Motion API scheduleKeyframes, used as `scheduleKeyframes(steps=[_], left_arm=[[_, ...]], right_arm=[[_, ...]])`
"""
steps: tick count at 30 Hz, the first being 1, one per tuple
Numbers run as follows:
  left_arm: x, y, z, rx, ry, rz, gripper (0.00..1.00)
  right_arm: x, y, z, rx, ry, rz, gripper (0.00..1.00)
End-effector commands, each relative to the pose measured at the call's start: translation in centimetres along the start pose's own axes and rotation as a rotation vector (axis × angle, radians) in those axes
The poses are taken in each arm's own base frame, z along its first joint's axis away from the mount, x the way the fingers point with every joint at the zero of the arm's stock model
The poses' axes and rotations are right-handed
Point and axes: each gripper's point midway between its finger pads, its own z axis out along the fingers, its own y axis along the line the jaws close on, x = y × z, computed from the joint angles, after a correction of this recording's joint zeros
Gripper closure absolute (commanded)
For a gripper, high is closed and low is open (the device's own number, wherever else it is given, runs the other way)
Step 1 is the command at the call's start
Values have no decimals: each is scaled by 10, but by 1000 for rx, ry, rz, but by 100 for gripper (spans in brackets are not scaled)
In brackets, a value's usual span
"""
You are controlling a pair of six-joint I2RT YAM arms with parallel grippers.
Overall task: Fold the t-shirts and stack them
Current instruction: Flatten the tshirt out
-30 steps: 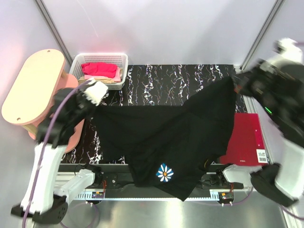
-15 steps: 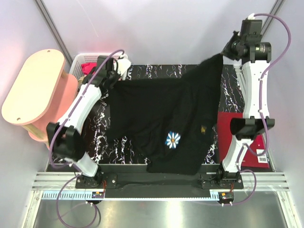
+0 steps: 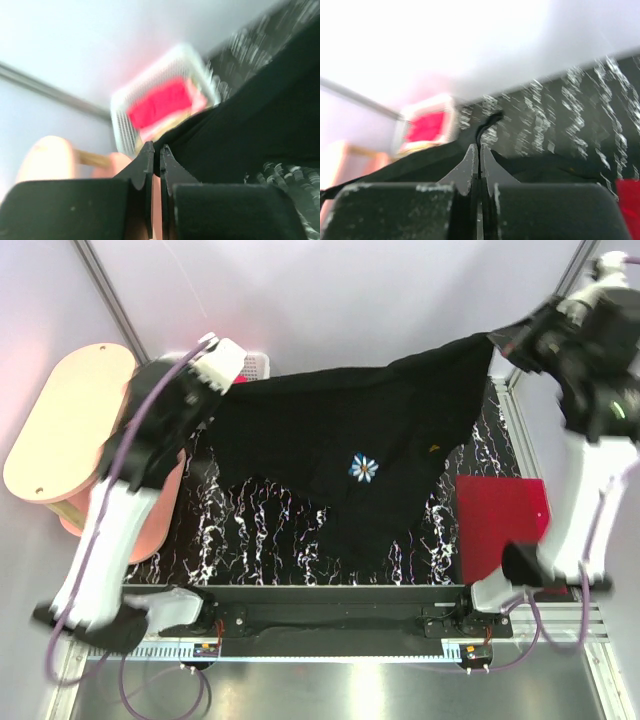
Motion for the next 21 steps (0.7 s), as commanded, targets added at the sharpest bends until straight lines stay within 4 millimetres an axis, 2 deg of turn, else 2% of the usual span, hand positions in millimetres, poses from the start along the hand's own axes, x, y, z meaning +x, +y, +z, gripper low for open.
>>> scheduleKeyframes(steps=[1,2,3,4,5,6,7,8,10,11,13,14,15,16,18,19,21], left_arm=[[-50,35,-136,-72,-259,-110,100],[-49,38,-151,-71,-282,-126,100],[-47,37,-165,-62,-302,-139,100],[-39,40,-186,-72,-321,-161,100],[-33,39,-195,-71,-327,-167,100],[-29,35,-203,-53,-333,-170,100],[-26,35,-211,-56,-342,-176,100],[-26,37,-228,-60,-378,-179,100],[-21,37,-239,-59,-370,-175,100],[-25,37,-248,-50,-393,-170,100],[-21,32,-252,-31,-377,-156,100],[-21,27,-249,-9,-373,-149,100],[-21,21,-245,15,-372,-137,100],[-16,12,-232,46,-342,-129,100],[-14,4,-209,73,-318,-114,100],[-2,-7,-187,101,-265,-106,100],[1,-10,-160,101,-243,-85,100]], right_arm=[[-22,82,-146,-310,-220,-63,100],[-12,89,-178,-350,-243,-78,100],[-11,89,-191,-354,-272,-96,100],[-3,89,-199,-369,-265,-102,100],[0,91,-230,-393,-316,-122,100],[1,89,-240,-390,-342,-140,100],[4,86,-258,-397,-376,-153,100],[3,84,-265,-395,-397,-162,100],[-4,78,-282,-373,-454,-174,100],[-6,75,-285,-354,-457,-181,100],[-21,74,-295,-334,-509,-168,100],[-27,67,-293,-291,-520,-154,100],[-35,68,-302,-290,-553,-146,100],[-40,66,-281,-255,-525,-138,100],[-49,60,-260,-190,-516,-125,100],[-52,63,-235,-173,-485,-128,100],[-62,63,-210,-129,-485,-149,100]])
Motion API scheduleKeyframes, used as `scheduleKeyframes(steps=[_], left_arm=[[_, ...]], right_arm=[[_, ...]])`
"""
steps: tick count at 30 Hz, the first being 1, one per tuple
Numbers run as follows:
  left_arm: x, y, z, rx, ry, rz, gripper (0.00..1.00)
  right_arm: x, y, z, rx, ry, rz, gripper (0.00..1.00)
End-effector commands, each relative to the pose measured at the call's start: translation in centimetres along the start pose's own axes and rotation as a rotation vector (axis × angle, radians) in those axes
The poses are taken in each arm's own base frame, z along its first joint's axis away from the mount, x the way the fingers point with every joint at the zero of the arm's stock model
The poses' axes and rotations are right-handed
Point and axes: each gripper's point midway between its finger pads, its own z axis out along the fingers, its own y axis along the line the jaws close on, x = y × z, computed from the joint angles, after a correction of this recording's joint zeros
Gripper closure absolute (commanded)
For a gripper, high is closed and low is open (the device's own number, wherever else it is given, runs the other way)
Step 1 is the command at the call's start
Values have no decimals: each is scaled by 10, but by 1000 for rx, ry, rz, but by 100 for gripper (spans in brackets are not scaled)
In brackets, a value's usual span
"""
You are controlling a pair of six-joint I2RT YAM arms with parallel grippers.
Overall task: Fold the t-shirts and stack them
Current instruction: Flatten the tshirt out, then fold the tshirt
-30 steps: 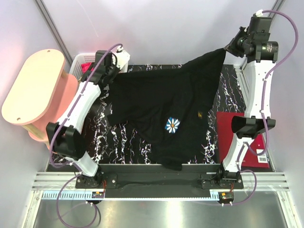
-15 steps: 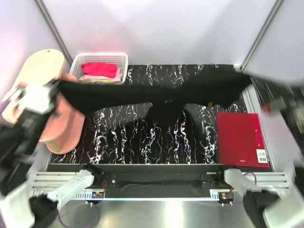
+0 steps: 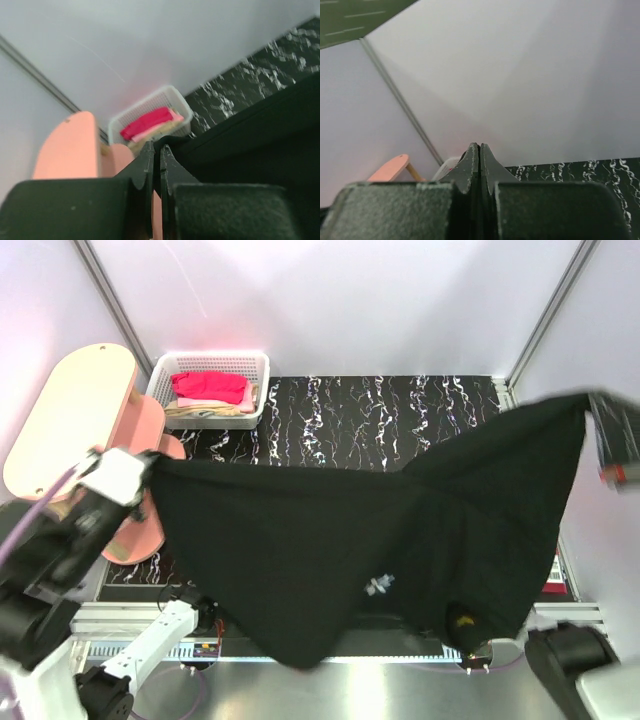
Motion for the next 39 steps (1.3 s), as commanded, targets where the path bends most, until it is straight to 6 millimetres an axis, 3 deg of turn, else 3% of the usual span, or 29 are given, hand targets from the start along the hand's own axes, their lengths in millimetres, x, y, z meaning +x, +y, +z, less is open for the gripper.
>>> scheduleKeyframes(steps=[1,3,4,6,7,9,10,13,14,15,16,17,18,19,21,23,25,26,28,29,30,34,39], left_arm=[[48,-19,71,81,136,42,100],[67,-17,102,63,179,90,100],[92,-25,118,77,234,104,100],[116,-18,146,31,284,181,100],[153,-28,166,55,370,207,100],[176,-17,190,-8,398,292,100],[211,-24,205,18,481,315,100],[240,-2,232,-16,542,316,100],[266,-2,247,2,604,306,100],[277,11,250,-22,637,282,100],[273,23,259,-46,633,278,100],[288,26,269,-46,665,270,100],[285,38,275,-74,660,272,100],[295,42,283,-84,682,275,100],[287,54,295,-113,669,292,100],[290,55,303,-119,679,286,100],[288,60,311,-133,676,280,100],[289,61,312,-137,678,281,100],[290,62,314,-138,685,288,100],[291,62,314,-137,686,297,100],[290,63,314,-140,687,302,100],[278,70,308,-149,673,338,100],[255,70,290,-143,628,354,100]], right_arm=[[48,-58,110,234,113,-81,100],[58,-69,138,273,123,-98,100],[88,-82,171,295,189,-103,100],[111,-92,197,301,233,-89,100],[144,-111,223,319,306,-79,100],[172,-143,243,353,371,-18,100],[198,-165,256,387,424,-7,100],[240,-200,271,437,511,-13,100],[249,-205,273,441,532,-18,100],[261,-213,276,454,557,-14,100],[266,-215,276,456,568,-15,100],[270,-217,277,459,577,-18,100],[277,-222,277,467,593,-16,100],[278,-222,277,468,595,-16,100],[284,-225,278,473,607,-11,100],[297,-225,274,460,651,8,100],[296,-225,267,469,660,3,100],[315,-233,257,497,714,5,100],[309,-229,245,497,702,-8,100],[333,-241,230,527,765,-4,100],[317,-232,227,504,713,-11,100],[331,-248,190,577,743,-54,100],[341,-242,153,578,764,-29,100]])
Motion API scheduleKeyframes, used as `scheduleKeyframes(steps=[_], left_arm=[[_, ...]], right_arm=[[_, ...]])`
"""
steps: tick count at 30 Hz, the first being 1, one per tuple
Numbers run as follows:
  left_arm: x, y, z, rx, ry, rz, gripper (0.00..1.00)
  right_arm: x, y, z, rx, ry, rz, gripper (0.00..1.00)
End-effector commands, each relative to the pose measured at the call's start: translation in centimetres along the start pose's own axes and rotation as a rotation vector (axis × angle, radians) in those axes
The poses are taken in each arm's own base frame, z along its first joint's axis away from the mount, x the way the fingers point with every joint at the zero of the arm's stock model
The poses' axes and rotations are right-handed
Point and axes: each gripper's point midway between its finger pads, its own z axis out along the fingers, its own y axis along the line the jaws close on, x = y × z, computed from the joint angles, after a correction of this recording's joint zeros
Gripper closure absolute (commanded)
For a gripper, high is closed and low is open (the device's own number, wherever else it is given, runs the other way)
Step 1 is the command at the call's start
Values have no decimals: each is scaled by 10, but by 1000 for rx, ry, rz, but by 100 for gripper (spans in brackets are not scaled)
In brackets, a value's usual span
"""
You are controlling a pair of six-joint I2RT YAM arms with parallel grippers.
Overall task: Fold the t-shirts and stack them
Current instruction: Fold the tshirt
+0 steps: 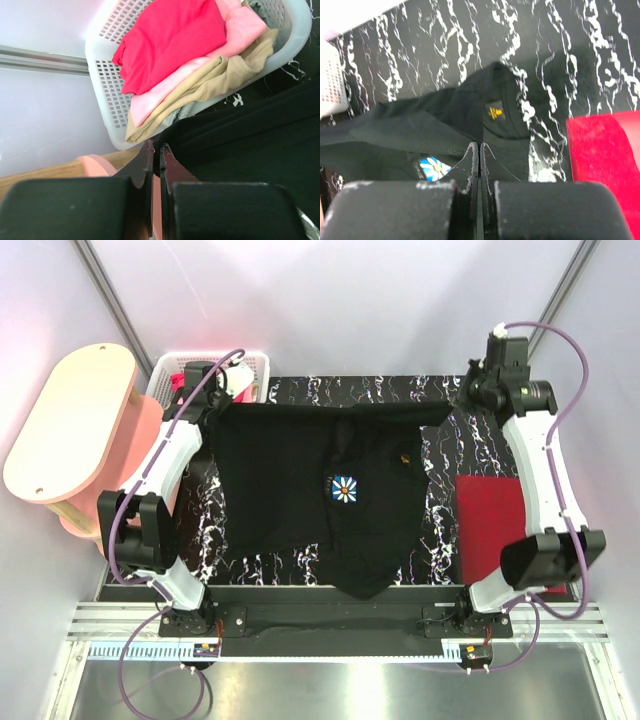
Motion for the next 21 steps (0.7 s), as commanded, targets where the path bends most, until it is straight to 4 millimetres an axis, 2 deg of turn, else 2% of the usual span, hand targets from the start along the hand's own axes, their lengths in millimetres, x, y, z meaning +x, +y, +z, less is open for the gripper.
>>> scheduleKeyframes(steps=[1,2,4,5,7,8,9,10,13,16,19,21], left_arm=[[-18,40,-49,-123,-86,6,100],[-10,28,-48,-100,-73,17,100],[-6,18,-54,-86,-76,31,100],[6,2,-50,-54,-49,36,100],[16,-17,-49,-19,-35,33,100],[32,-38,-45,24,-3,43,100],[37,-48,-45,45,0,28,100],[51,-69,-42,89,28,38,100],[75,-100,-38,151,79,24,100],[95,-122,-35,198,125,11,100],[110,-131,-31,202,167,21,100],[116,-132,-30,197,187,28,100]], right_arm=[[-11,-4,-29,-24,-131,6,100],[0,-8,-29,-24,-112,6,100],[17,-11,-24,-24,-74,15,100],[23,-9,-26,-49,-61,17,100],[39,-13,-20,-43,-23,21,100],[44,-15,-20,-41,-17,21,100],[48,-16,-18,-45,-8,24,100],[57,-19,-14,-40,14,26,100],[76,-19,-7,-52,69,54,100],[93,-14,-2,-80,123,72,100],[112,-8,-2,-119,183,105,100],[131,-3,-2,-153,252,139,75]])
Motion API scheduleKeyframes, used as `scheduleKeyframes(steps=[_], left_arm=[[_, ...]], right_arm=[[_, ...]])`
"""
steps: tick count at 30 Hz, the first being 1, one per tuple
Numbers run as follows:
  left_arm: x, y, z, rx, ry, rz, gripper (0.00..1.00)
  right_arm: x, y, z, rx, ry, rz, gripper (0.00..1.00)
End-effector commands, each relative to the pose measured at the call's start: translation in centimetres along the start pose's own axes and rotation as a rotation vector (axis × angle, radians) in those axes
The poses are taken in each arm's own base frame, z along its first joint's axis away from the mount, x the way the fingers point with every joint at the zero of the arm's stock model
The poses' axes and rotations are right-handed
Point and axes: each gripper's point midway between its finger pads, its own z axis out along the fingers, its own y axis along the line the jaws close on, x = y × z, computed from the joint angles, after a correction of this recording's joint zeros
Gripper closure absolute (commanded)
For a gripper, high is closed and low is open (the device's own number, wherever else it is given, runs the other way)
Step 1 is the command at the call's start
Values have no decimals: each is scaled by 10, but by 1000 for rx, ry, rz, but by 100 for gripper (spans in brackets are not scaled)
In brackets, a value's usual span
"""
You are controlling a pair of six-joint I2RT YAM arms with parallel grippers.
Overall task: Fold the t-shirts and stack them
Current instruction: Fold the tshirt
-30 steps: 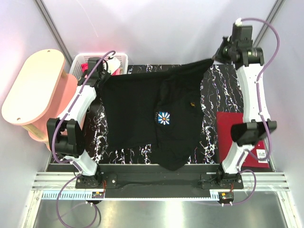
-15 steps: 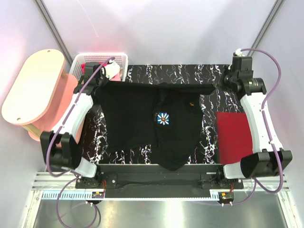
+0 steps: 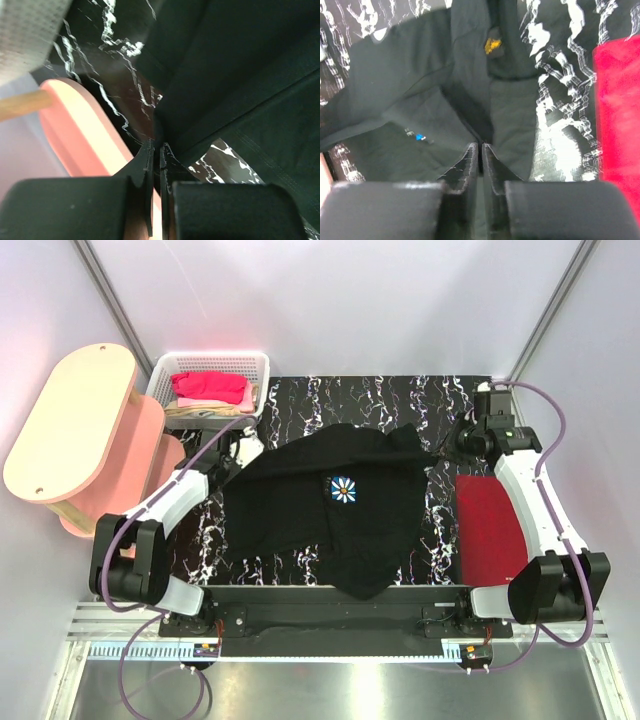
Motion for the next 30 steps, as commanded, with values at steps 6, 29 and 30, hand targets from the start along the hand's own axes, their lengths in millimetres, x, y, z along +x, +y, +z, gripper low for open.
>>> scheduleKeyframes(steps=[6,29,30], left_arm=[[0,10,-2,-47,21,-62,45],[-26,-115,-31,245,-58,-54,1],[-24,-119,-27,252,-51,-60,1]], right_arm=[[51,10,-1,-77,170,86,14],[2,37,138,-72,176,156,22],[-1,35,142,-61,169,155,21]])
